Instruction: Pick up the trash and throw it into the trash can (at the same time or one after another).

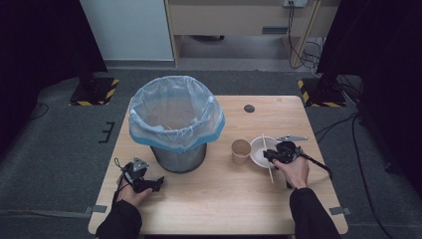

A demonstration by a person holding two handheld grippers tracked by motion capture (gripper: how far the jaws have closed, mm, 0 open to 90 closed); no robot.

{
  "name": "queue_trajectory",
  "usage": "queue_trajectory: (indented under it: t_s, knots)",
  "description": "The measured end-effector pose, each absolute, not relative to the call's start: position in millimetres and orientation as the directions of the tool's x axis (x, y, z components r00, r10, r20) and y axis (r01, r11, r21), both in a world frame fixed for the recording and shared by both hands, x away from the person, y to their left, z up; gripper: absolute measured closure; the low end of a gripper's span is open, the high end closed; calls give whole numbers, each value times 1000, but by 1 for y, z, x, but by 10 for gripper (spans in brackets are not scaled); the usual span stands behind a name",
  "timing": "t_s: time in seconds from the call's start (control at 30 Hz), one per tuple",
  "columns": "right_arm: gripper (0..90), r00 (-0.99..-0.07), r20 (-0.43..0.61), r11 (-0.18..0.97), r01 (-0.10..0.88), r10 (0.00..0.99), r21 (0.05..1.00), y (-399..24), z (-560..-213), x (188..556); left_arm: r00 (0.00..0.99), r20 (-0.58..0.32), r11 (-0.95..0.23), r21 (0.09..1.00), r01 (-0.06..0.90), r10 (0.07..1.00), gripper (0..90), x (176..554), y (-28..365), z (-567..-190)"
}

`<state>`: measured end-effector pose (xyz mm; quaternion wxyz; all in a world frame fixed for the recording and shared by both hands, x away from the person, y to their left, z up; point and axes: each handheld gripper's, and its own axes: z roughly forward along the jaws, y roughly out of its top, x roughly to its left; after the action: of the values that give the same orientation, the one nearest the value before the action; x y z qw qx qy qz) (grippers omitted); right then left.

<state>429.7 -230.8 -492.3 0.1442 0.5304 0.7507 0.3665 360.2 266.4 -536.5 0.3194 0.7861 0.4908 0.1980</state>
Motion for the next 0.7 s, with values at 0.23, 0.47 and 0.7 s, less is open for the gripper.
queue_trajectory:
  t_s: [0.23, 0.47, 0.7]
  knots:
    - [855, -389, 179, 162, 697, 904, 698, -234, -489, 429, 440, -2, -314, 697, 645, 898, 0, 360, 266, -537]
    - [857, -389, 194, 134, 673, 901, 727, -239, -479, 429, 440, -2, -314, 696, 645, 898, 0, 360, 266, -536]
    - [857, -391, 207, 94, 625, 897, 775, -244, -462, 425, 440, -2, -314, 696, 645, 898, 0, 360, 266, -536]
